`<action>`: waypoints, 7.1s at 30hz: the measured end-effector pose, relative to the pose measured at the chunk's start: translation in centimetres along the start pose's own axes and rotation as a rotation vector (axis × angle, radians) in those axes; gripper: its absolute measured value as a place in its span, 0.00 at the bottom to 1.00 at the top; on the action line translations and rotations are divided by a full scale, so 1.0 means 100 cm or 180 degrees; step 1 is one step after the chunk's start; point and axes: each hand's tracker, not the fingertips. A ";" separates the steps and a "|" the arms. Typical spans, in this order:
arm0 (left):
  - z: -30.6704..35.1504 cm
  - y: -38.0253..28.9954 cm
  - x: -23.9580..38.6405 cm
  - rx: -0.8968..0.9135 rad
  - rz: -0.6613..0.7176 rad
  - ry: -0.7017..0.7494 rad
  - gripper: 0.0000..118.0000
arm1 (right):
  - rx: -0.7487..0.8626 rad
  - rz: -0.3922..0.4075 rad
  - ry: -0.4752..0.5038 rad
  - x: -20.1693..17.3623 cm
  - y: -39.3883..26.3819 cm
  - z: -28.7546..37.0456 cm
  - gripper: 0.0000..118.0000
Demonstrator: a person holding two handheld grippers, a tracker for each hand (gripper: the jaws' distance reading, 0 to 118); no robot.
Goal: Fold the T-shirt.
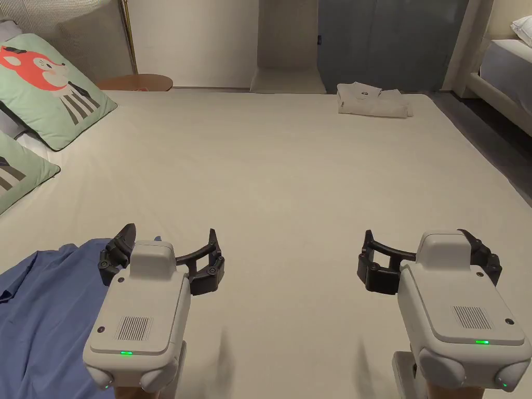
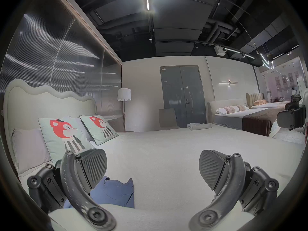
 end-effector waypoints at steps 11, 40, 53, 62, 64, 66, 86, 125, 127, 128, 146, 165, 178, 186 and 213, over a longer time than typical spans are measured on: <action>0.001 0.001 -0.001 0.0014 0.0017 0.0022 0.93 | 0.0016 0.0027 -0.0002 0.000 -0.001 -0.002 1.00; 0.001 0.003 -0.004 0.0054 0.0006 0.0017 0.93 | 0.0053 0.0063 0.0054 0.000 -0.004 -0.007 1.00; 0.000 0.004 -0.006 0.0054 -0.0008 0.0017 0.93 | 0.0054 0.0065 0.0060 0.001 -0.004 -0.008 1.00; 0.000 0.004 -0.006 0.0060 -0.0008 0.0019 0.93 | 0.0059 0.0067 0.0064 0.001 -0.004 -0.007 1.00; 0.000 0.003 -0.006 0.0065 -0.0014 0.0022 0.93 | 0.0062 0.0073 0.0068 0.000 -0.005 -0.008 1.00; 0.000 0.003 -0.006 0.0062 -0.0017 0.0023 0.93 | 0.0059 0.0078 0.0062 0.000 -0.006 -0.010 1.00; -0.003 0.004 0.005 0.0038 0.0015 0.0017 0.00 | -0.0023 0.0061 -0.0011 -0.003 -0.002 -0.005 0.00; 0.086 -0.013 -0.211 -0.1046 0.0270 0.1315 0.00 | -0.0051 0.0072 0.1896 -0.238 0.010 -0.035 0.00; 0.067 -0.019 -0.209 -0.1418 0.0374 0.1167 0.20 | -0.0062 0.0071 0.1853 -0.233 0.008 -0.039 0.00; 0.056 -0.024 -0.207 -0.1551 0.0412 0.1142 0.38 | -0.0072 0.0077 0.1828 -0.229 0.007 -0.041 0.00; -0.013 -0.093 -0.168 -0.2935 0.0672 0.0561 0.04 | -0.0262 0.0016 0.1447 -0.172 -0.015 -0.061 0.00; -0.027 0.124 -0.083 -0.1265 0.0425 -0.0475 0.04 | -0.0051 -0.0151 0.0970 -0.077 0.009 -0.051 0.00; -0.075 0.198 0.076 -0.0795 0.0233 -0.1720 0.04 | 0.0002 -0.0224 0.0199 0.032 0.000 -0.029 0.00; -0.080 0.101 0.145 -0.1532 0.0188 -0.2185 0.04 | -0.0109 -0.0244 -0.0204 0.085 -0.020 -0.014 0.00; -0.048 0.030 0.105 -0.1473 0.0181 -0.1332 0.92 | -0.0071 -0.0197 -0.0057 0.051 0.010 0.014 0.00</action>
